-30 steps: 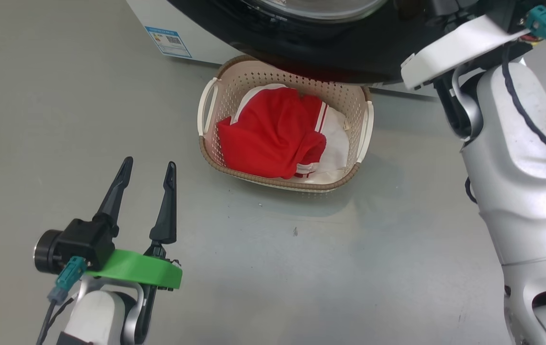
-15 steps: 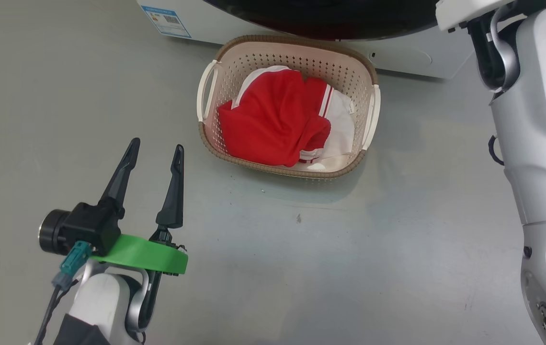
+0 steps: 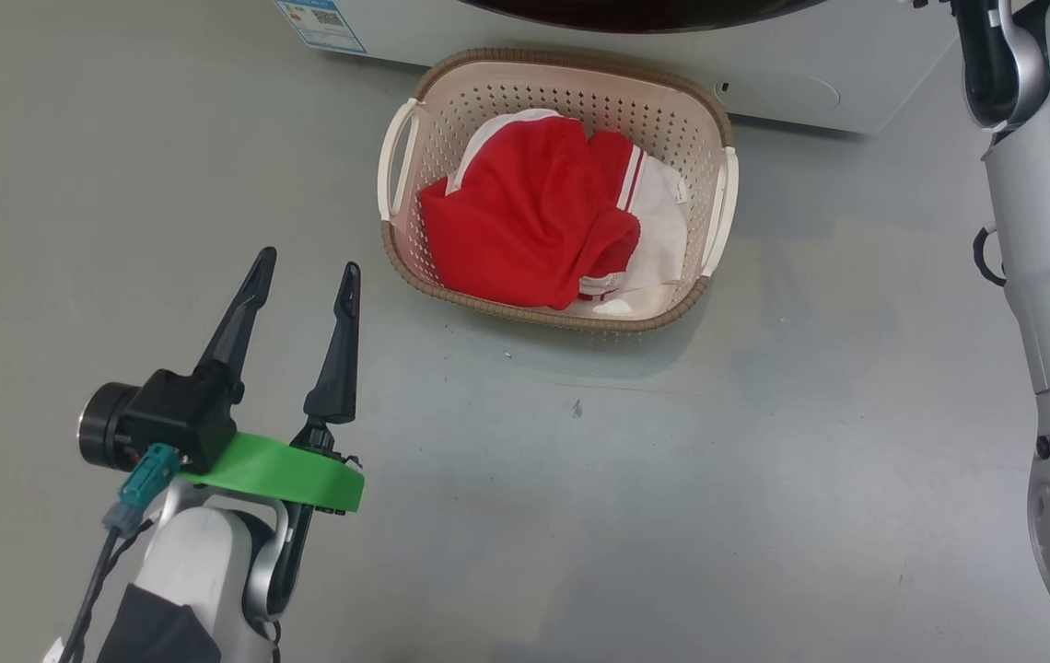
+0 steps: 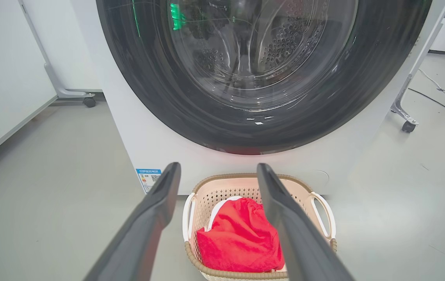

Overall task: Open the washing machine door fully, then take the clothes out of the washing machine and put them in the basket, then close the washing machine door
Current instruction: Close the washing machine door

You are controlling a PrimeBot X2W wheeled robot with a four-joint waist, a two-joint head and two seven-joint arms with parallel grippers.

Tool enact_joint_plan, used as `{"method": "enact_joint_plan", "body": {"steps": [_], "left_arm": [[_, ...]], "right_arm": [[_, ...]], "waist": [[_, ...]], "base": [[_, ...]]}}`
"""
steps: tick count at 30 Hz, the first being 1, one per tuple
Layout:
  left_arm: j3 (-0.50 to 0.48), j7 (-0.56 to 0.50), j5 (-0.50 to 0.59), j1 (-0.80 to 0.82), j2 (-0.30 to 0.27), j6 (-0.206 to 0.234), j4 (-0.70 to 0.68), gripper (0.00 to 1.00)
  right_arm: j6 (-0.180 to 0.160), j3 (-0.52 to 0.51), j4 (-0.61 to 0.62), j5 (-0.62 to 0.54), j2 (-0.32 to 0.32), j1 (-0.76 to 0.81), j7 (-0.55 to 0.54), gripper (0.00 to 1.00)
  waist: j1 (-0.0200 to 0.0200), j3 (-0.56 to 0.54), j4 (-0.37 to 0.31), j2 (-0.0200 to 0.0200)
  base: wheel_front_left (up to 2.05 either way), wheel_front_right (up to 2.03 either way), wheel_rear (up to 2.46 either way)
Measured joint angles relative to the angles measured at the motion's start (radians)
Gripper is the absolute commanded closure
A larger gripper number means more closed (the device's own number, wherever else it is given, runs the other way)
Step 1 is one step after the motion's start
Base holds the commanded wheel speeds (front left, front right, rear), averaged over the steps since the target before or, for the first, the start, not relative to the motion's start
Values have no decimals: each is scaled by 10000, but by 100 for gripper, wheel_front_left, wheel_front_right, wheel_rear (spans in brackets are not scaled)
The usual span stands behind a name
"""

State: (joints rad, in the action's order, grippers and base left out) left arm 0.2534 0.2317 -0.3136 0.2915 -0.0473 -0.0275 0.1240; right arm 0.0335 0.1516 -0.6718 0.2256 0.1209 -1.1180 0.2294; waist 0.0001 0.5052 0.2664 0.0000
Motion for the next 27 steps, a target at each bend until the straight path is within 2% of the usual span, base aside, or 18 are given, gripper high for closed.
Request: {"method": "enact_joint_plan", "body": {"steps": [9,16,27], "left_arm": [[35,84,0,195,15,-56,305,0],[56,92,0,197,25,-58,608,0],[13,161,2,151,13,-58,986,0]], "right_arm": [[17,58,-514,0,-46,-149,140,100],[194,102,-874,71,-75,-91,155,100],[474,313,-1057,209,-280,1166,228,100]], "waist": [[0,-60,5,0],[0,-389,-26,0],[0,-1046,-276,0]], "base": [[0,0,0],[0,0,0],[0,0,0]]}}
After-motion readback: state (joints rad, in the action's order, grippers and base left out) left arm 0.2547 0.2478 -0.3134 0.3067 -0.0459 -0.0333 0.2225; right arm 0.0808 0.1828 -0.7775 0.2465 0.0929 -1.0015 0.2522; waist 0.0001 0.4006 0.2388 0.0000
